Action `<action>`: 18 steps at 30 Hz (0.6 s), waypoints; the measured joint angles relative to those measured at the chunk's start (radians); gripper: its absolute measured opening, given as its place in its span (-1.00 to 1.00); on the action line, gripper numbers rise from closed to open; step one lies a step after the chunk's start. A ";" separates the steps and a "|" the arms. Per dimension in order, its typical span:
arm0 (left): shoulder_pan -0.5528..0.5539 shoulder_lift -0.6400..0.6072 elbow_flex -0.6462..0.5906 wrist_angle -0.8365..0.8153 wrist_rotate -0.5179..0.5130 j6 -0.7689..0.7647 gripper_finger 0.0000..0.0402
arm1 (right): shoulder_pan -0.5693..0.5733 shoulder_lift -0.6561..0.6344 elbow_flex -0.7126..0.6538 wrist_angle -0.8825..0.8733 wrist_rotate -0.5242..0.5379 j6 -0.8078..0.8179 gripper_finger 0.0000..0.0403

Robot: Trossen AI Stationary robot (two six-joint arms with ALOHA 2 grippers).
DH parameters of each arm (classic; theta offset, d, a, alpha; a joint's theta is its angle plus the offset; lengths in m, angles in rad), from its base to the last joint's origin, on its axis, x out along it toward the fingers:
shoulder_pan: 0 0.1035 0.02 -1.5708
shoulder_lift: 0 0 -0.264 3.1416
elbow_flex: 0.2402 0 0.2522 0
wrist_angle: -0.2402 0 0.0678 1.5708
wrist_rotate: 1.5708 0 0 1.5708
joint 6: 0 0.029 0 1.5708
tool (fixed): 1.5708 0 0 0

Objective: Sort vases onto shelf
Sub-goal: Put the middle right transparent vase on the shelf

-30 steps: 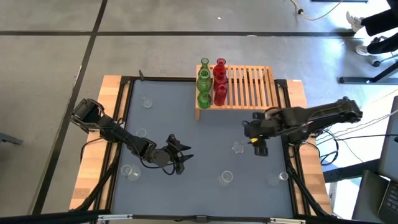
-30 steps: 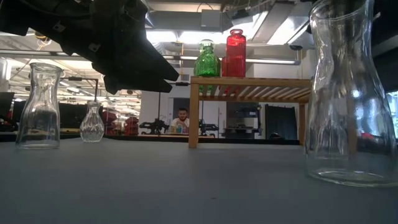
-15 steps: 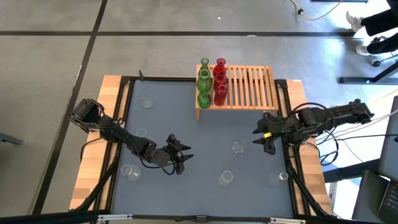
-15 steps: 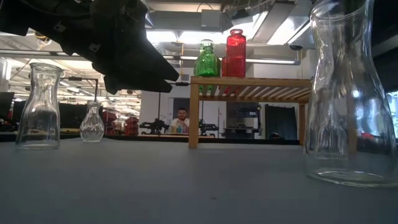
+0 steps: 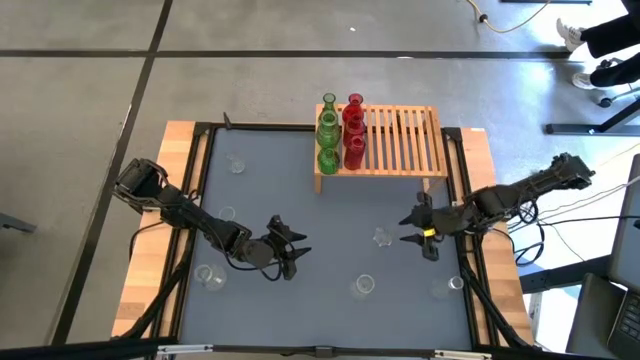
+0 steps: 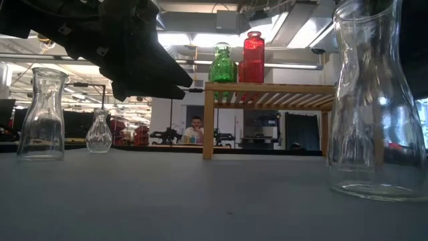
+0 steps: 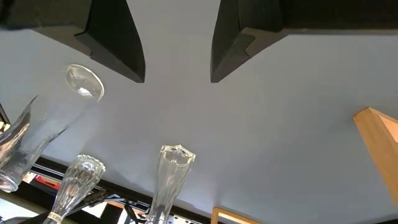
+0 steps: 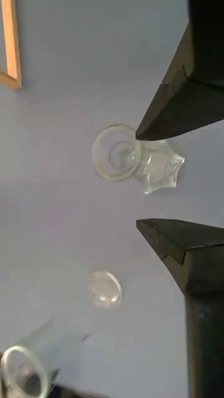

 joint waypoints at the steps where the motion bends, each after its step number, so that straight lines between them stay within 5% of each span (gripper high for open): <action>1: 0.000 0.000 0.000 0.000 0.000 0.000 -0.13 | 0.019 0.000 -0.006 -0.001 0.021 0.005 0.00; 10: 0.000 0.000 0.000 0.000 -0.003 0.000 -0.13 | 0.103 0.003 -0.064 0.043 0.220 0.039 0.00; 18: 0.000 0.000 0.000 0.000 -0.003 0.000 -0.13 | 0.101 0.004 -0.195 0.217 0.229 0.064 0.00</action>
